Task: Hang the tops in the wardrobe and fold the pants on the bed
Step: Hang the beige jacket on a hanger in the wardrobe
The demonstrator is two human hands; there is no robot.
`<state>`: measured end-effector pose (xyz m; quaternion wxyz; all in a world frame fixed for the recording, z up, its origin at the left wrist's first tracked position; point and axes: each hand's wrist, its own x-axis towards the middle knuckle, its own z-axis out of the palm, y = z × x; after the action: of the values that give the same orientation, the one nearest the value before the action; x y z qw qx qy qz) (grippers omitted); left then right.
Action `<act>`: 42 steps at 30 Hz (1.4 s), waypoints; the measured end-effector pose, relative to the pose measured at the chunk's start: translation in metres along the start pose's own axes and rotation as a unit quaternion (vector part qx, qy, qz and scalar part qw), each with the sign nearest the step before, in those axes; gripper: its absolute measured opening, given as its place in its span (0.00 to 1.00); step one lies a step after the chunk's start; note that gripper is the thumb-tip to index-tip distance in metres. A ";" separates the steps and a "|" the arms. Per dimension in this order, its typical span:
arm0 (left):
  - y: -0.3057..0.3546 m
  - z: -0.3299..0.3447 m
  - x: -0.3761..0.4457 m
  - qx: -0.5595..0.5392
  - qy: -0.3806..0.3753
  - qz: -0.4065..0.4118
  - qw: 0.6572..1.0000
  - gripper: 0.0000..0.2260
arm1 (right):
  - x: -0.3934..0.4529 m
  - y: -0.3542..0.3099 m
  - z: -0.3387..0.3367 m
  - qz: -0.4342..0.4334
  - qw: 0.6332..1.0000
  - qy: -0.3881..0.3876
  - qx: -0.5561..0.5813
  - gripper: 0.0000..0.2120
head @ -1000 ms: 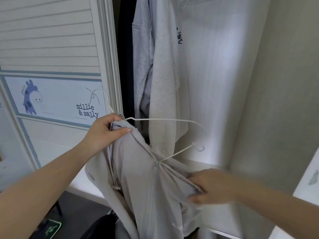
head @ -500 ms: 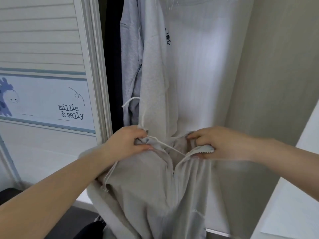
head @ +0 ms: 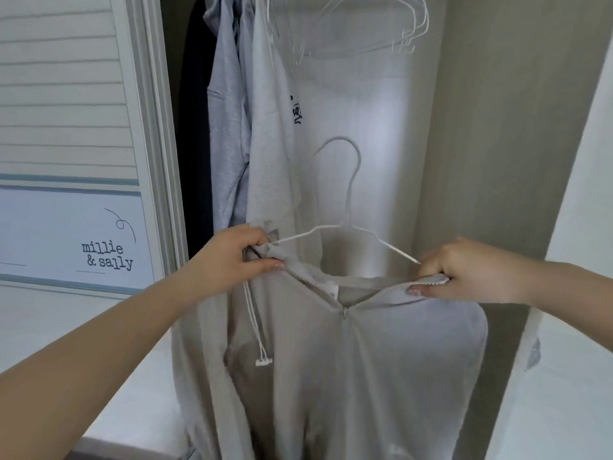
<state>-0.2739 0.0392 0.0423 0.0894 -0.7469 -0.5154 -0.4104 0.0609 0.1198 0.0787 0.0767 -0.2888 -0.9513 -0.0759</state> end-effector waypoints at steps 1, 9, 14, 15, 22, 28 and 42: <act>-0.004 -0.003 -0.001 -0.004 0.007 -0.006 1.000 0.12 | -0.005 0.004 -0.002 0.007 1.000 0.002 0.024 0.17; 0.008 0.008 0.022 -0.058 0.037 -0.049 0.996 0.09 | -0.006 -0.006 -0.017 0.012 0.926 -0.002 0.378 0.12; 0.017 0.005 0.056 -0.084 0.001 -0.049 0.995 0.11 | 0.007 -0.019 -0.014 0.000 0.890 0.027 0.455 0.14; 0.015 0.005 0.060 -0.100 -0.011 -0.072 0.992 0.14 | 0.007 -0.020 -0.016 -0.007 0.866 0.038 0.499 0.14; 0.006 0.018 0.075 -0.199 -0.072 -0.213 0.954 0.20 | 0.010 -0.017 -0.042 -0.136 0.563 -0.032 0.814 0.32; 0.036 0.017 0.097 -0.469 -0.064 -0.240 0.848 0.22 | 0.028 -0.050 -0.067 -0.085 0.591 0.117 0.794 0.48; 0.028 -0.056 0.191 -0.528 0.111 -0.130 0.832 0.28 | 0.154 -0.050 -0.109 -0.083 0.736 0.219 0.635 0.36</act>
<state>-0.2544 0.1281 0.2213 -0.3162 -0.5560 -0.2997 -0.7078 -0.0820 0.1411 0.2097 0.4414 -0.0685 -0.7559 0.4786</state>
